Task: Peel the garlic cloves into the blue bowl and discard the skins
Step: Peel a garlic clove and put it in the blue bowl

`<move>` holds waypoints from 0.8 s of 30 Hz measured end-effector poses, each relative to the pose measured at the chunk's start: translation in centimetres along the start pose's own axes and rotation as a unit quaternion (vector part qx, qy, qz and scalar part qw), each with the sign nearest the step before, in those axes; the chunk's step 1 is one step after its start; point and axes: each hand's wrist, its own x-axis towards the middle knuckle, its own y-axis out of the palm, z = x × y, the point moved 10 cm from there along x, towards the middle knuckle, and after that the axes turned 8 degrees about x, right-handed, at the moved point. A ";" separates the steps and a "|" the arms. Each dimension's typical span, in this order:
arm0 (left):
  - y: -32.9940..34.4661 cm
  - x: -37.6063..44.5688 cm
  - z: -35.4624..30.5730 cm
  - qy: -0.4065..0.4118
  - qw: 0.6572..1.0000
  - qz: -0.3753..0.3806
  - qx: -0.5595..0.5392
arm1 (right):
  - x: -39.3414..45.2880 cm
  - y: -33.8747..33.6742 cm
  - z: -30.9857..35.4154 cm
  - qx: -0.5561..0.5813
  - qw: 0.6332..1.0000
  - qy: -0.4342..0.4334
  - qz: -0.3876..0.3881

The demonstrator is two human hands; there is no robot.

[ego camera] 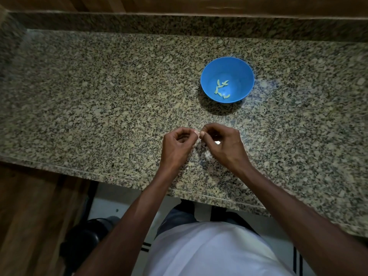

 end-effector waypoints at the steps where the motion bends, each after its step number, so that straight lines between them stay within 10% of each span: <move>1: 0.1 0.0 -0.1 0.003 1.000 0.000 -0.002 | -0.1 0.1 -0.4 0.011 1.000 0.019 -0.003; 13: -0.6 0.2 -0.7 0.028 0.999 -0.032 -0.005 | -1.4 -0.1 -4.3 0.187 0.969 0.159 -0.021; 24: 1.3 -0.1 -0.3 0.021 1.000 0.004 0.001 | -0.8 -2.1 -2.5 0.136 0.985 0.108 -0.002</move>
